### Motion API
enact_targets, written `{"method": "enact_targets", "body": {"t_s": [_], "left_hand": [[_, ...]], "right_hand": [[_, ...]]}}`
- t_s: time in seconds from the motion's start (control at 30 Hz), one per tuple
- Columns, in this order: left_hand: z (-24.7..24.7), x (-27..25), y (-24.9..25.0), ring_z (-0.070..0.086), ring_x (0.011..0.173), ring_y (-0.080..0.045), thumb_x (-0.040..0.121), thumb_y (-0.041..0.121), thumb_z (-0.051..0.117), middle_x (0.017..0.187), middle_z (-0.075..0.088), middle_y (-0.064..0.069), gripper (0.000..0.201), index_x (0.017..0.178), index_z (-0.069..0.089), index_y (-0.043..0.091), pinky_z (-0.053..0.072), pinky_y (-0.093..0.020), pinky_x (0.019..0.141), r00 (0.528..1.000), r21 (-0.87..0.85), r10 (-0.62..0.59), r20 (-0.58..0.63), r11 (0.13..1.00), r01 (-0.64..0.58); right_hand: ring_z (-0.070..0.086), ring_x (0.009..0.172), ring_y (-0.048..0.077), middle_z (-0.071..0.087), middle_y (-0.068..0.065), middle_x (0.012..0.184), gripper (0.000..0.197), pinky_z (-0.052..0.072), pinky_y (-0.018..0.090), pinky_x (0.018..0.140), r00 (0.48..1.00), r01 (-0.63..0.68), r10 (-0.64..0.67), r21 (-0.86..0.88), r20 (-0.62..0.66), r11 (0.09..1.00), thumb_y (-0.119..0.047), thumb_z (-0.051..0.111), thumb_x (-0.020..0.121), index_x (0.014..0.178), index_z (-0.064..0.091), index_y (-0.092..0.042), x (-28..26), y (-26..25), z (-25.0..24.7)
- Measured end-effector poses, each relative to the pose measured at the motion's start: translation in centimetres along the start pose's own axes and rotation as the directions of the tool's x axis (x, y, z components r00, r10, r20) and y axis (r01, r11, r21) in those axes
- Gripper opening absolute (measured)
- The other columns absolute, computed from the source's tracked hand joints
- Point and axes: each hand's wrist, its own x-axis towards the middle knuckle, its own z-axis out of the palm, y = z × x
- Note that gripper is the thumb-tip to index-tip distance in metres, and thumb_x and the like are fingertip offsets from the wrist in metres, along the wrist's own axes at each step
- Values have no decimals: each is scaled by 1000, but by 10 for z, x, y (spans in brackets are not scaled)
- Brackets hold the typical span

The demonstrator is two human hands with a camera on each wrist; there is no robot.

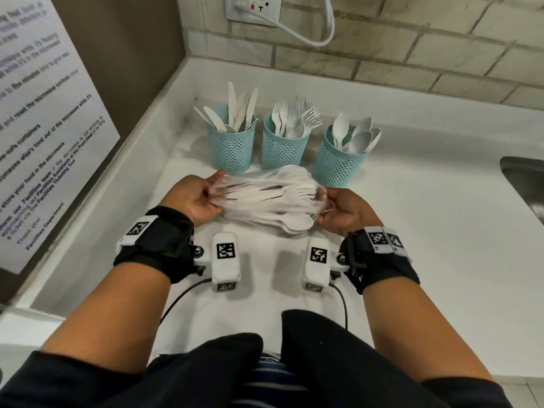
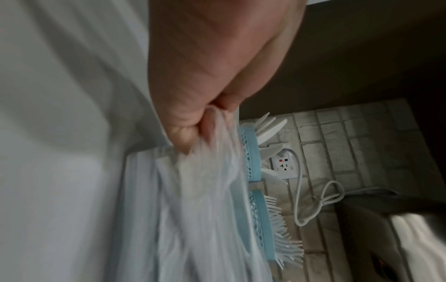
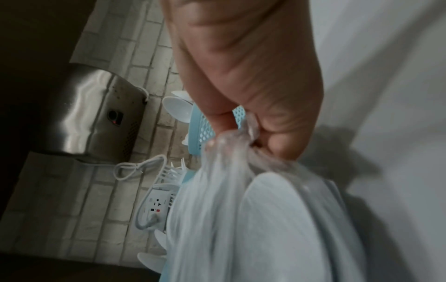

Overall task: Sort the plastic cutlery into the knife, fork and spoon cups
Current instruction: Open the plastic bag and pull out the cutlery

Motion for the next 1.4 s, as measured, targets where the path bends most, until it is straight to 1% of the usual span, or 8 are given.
{"method": "enact_targets", "body": {"t_s": [0.1, 0.2, 0.37, 0.53, 0.7, 0.83, 1.33, 1.4], "left_hand": [[0, -2, -2, 34, 41, -9, 87, 8, 45, 66, 49, 0, 16, 75, 55, 12, 29, -11, 38, 999, 86, 16, 44, 996, -20], [4, -5, -6, 39, 34, -2, 84, 12, 66, 68, 59, 4, 11, 87, 61, 21, 33, -9, 37, 970, 523, 202, 134, 817, -243], [3, 0, -13, 59, 82, -7, 80, 21, 72, 95, 66, -1, 24, 103, 69, 13, 46, -20, 76, 851, 764, 448, 273, 436, -475], [8, -5, -13, 47, 41, 6, 91, 32, 57, 37, 50, 20, 18, 81, 65, 20, 35, -13, 49, 863, 754, 438, 251, 470, -459], [17, -12, -11, 55, 106, -28, 95, 39, 46, 97, 66, -12, 30, 75, 58, 21, 49, -34, 80, 934, 709, 309, 178, 618, -339], [20, -7, -17, 42, 55, -11, 96, 39, 44, 74, 54, -2, 33, 76, 59, 17, 32, -14, 42, 926, 778, 357, 125, 544, -315], [-7, -9, 0, 53, 69, -21, 75, 19, 76, 78, 55, -2, 27, 68, 50, 20, 51, -31, 77, 886, 983, 453, 100, 92, -158], [-4, -11, 1, 54, 68, -22, 77, 13, 74, 79, 58, -6, 25, 70, 51, 20, 53, -32, 76, 880, 958, 468, 81, 206, -198]], "right_hand": [[63, 78, 12, 65, 14, 81, 38, 37, 19, 105, 998, 50, -55, -99, -42, 994, -1, 82, 59, 89, 60, -9, 37, 7, -15], [48, 35, 7, 61, 4, 50, 16, 42, 13, 38, 981, 192, -193, -101, 3, 976, -8, 43, 94, 83, 52, -16, 7, 5, 6], [44, 35, 4, 59, -6, 56, 7, 40, 14, 40, 906, 410, -343, -316, 248, 856, -13, 54, 92, 89, 55, -19, -24, -3, 17], [52, 44, 4, 62, -10, 53, 11, 46, 21, 51, 817, 573, -495, -525, 297, 630, -12, 63, 87, 76, 63, -15, -19, -2, 11], [47, 43, 8, 56, -11, 45, 30, 38, 21, 50, 856, 506, -481, -491, 188, 709, -31, 55, 93, 66, 58, -18, -12, 0, 19], [43, 33, 8, 50, -4, 42, 31, 31, 16, 36, 913, 389, -405, -386, 44, 836, -26, 52, 96, 68, 54, -12, -9, 0, 24], [63, 55, 12, 65, 8, 67, 13, 55, 21, 53, 922, 338, -368, -721, 124, 604, -6, 71, 79, 71, 61, -9, -28, -10, -3], [64, 65, 22, 65, 15, 75, 21, 57, 31, 64, 878, 339, -473, -794, 75, 504, -10, 72, 79, 63, 59, -9, -29, -11, -2]]}}
